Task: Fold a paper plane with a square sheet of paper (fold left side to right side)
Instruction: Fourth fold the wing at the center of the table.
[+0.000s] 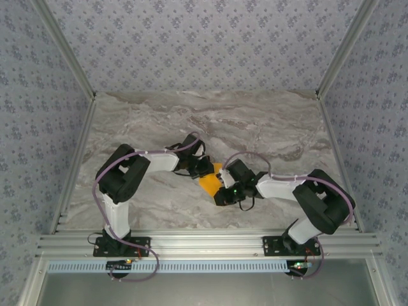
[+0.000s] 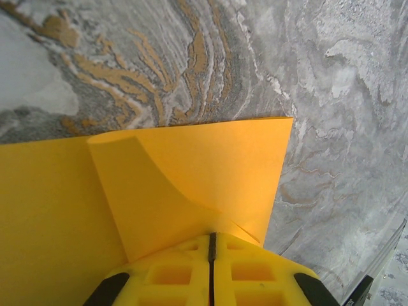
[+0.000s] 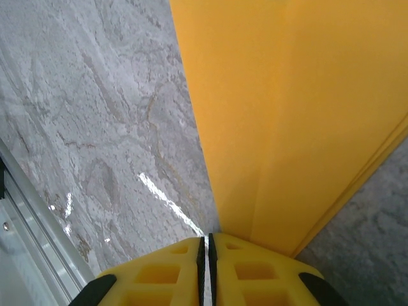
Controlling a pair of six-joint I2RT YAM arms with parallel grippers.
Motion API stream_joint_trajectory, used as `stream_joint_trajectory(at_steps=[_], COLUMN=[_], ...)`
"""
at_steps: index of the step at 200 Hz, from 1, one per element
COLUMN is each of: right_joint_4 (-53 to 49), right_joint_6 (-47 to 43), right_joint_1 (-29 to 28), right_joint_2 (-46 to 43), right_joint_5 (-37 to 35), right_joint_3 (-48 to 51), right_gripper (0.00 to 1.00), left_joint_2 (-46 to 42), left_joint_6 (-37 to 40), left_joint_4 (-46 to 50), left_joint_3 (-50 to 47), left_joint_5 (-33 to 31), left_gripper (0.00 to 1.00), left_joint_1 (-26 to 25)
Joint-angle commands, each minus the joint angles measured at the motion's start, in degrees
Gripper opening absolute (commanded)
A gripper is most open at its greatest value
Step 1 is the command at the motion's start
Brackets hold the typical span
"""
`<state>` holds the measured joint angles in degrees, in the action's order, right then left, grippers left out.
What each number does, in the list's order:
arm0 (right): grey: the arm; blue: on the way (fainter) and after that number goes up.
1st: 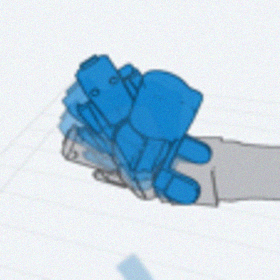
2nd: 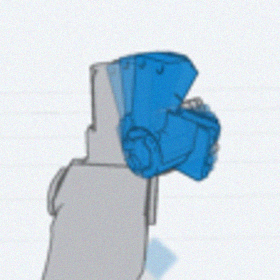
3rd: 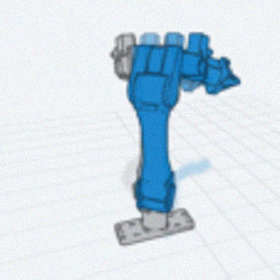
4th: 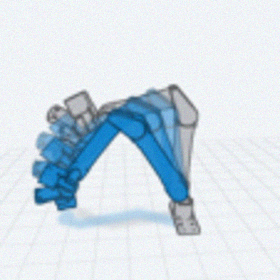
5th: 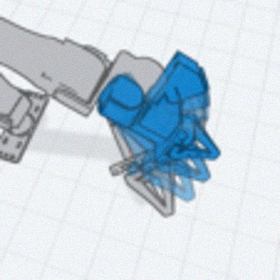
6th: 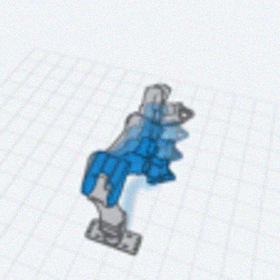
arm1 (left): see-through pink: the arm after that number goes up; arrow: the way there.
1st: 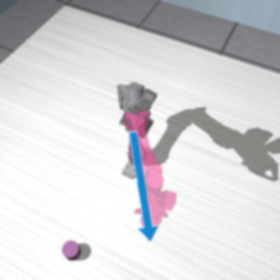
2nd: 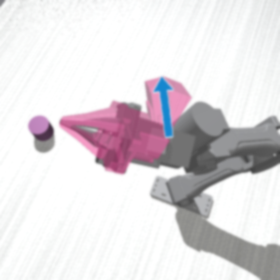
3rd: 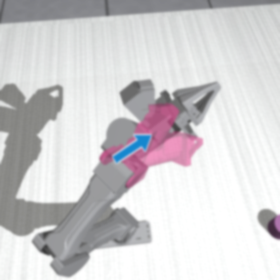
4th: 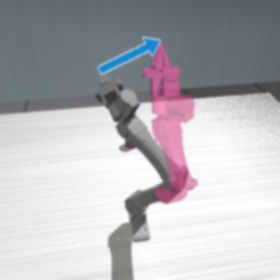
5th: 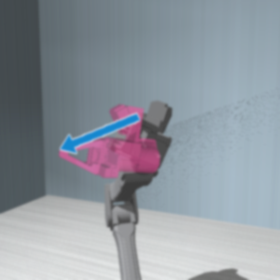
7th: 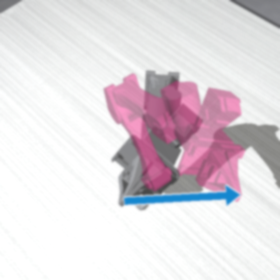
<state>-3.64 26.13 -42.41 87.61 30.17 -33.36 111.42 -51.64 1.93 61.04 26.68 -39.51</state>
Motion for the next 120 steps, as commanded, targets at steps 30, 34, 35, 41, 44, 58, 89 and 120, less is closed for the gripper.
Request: stream_joint_trajectory(at_steps=[30,34,35,41,44,58,89,120], right_joint_4=[-11.83,-11.95,-11.93,-12.01,-12.09,-12.91,-13.76,-9.09], right_joint_6=[1.82,1.80,1.81,1.78,1.74,1.65,1.43,3.73], right_joint_1=[-1.99,-2.02,-2.04,-1.97,-2.04,-1.89,0.58,6.14], right_joint_2=[-0.50,-0.56,-0.56,-0.79,-1.00,-2.42,-9.32,-16.96], right_joint_5=[2.08,2.14,2.14,2.34,2.39,2.67,5.44,9.42], right_joint_3=[4.62,4.66,4.68,4.81,4.84,4.57,3.51,3.65], right_gripper=[0.12,0.11,0.11,0.11,0.11,0.11,0.11,0.12], left_joint_2=[3.30,3.28,3.28,3.22,3.27,3.12,2.43,2.09], left_joint_6=[1.10,1.03,1.02,1.05,1.02,1.00,1.01,0.88], left_joint_4=[7.12,7.12,7.12,7.08,7.11,7.12,6.85,6.97], left_joint_3=[-0.70,-0.71,-0.72,-0.77,-0.70,-0.85,-0.91,-0.52], left_joint_5=[-6.64,-6.61,-6.58,-6.64,-6.64,-6.68,-6.37,-6.37], left_gripper=[0.06,0.07,0.06,0.06,0.07,0.06,0.07,0.07], left_joint_1=[0.82,0.80,0.82,0.76,0.75,0.75,0.55,0.15])
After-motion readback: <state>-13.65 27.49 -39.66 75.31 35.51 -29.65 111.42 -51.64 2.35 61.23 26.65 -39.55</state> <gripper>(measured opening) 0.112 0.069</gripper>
